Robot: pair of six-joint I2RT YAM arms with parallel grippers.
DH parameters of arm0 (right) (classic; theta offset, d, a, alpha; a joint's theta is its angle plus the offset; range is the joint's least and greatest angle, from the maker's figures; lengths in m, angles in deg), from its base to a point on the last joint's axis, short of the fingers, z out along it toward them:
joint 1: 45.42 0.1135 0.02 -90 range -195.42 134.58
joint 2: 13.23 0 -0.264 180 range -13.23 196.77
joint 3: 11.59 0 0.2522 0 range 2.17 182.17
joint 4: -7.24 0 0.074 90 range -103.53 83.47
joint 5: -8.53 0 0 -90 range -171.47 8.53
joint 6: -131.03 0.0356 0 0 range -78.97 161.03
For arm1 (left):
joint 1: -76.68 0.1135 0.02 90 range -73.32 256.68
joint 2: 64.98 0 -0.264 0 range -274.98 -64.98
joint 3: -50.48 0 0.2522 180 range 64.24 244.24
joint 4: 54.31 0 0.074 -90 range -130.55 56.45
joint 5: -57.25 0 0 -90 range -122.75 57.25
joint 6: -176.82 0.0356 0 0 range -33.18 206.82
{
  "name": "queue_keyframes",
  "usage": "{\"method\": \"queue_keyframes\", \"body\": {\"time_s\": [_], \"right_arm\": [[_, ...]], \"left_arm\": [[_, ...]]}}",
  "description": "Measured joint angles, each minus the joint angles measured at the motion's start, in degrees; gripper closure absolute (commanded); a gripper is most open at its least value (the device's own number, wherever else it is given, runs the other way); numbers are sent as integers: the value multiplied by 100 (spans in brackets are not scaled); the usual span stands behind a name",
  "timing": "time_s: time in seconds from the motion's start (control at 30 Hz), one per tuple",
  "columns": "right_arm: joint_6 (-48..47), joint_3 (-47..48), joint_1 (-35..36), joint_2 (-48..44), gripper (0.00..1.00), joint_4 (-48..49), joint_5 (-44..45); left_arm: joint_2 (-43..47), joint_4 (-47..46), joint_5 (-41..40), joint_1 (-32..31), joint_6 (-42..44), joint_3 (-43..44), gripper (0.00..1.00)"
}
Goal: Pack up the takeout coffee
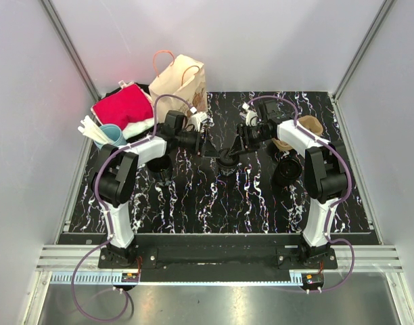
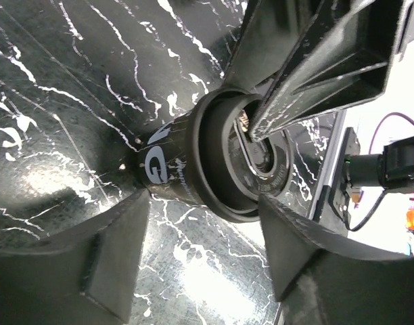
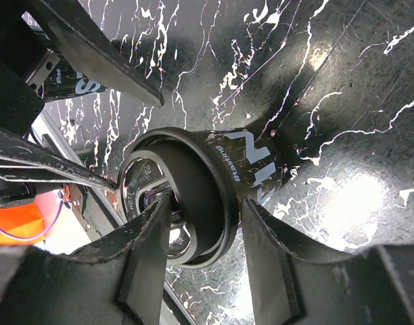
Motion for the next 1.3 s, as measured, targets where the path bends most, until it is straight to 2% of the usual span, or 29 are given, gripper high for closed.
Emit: {"method": "queue_keyframes", "body": {"time_s": [0.03, 0.1, 0.2, 0.37, 0.53, 0.9, 1.3], "right_arm": [[0, 0, 0, 0, 50, 2, 0], [0, 0, 0, 0, 50, 2, -2], [0, 0, 0, -2, 50, 2, 0], [0, -7, 0, -2, 50, 7, 2], [-2, -35, 0, -24, 50, 24, 4], [-2, -44, 2, -28, 50, 33, 4], [-2, -55, 2, -33, 51, 44, 2]], "left_arm": [[0, -31, 26, 0, -15, -11, 35], [0, -68, 63, 0, -52, -31, 43], [0, -170, 144, 0, -120, -70, 43], [0, -367, 205, 2, -216, -157, 43], [4, -472, 225, 2, -240, -221, 35], [157, -758, 306, -4, -369, -758, 37], [170, -778, 223, 0, -507, -778, 39]]}}
